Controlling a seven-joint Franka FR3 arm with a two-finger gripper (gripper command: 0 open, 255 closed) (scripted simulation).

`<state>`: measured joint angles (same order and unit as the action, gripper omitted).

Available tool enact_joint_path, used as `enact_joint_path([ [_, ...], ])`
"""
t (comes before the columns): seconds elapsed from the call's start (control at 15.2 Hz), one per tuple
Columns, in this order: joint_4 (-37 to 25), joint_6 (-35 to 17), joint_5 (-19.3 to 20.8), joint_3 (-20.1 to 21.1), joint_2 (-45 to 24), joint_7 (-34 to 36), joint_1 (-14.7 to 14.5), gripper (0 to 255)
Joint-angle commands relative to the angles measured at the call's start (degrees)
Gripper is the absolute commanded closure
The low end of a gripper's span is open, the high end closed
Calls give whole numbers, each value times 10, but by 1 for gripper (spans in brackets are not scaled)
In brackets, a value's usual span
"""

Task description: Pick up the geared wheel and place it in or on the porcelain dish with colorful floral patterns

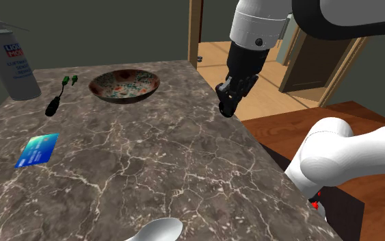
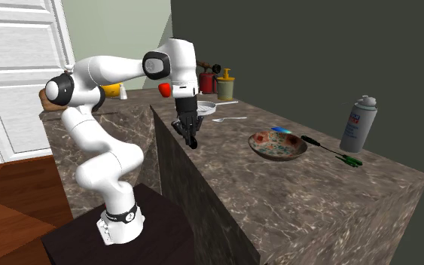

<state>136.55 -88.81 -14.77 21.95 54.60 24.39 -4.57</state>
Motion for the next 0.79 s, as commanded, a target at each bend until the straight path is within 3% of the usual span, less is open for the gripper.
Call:
enact_joint_path([
  [0.0,0,0,0,0,0,0,0,255],
  [0.73,-85,56,15,-12,-29,2,10,255],
])
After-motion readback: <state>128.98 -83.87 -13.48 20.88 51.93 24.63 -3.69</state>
